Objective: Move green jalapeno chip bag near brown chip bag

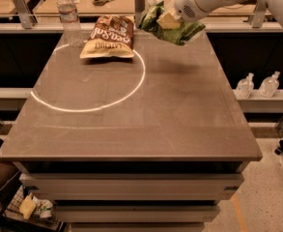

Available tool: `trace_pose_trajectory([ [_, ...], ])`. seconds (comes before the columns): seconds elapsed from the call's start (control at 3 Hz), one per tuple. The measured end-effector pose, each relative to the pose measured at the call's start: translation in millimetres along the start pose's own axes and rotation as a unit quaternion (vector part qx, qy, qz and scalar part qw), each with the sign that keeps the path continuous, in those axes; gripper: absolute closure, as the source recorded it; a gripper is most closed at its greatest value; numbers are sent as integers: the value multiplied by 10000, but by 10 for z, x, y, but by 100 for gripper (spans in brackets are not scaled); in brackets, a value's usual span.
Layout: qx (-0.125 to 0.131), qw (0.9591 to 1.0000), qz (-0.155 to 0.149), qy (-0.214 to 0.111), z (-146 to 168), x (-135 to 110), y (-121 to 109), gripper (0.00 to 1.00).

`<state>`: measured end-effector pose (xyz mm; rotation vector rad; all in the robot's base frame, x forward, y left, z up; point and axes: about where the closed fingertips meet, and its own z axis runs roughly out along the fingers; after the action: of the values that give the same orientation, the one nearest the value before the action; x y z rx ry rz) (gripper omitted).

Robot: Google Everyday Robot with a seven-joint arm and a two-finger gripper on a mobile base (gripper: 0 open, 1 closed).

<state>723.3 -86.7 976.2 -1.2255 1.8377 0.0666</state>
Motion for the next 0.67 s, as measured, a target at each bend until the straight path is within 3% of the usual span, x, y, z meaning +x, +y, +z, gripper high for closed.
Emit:
trace_pose_trajectory([
  [0.67, 108, 9992, -159, -343, 602, -30, -334, 100],
])
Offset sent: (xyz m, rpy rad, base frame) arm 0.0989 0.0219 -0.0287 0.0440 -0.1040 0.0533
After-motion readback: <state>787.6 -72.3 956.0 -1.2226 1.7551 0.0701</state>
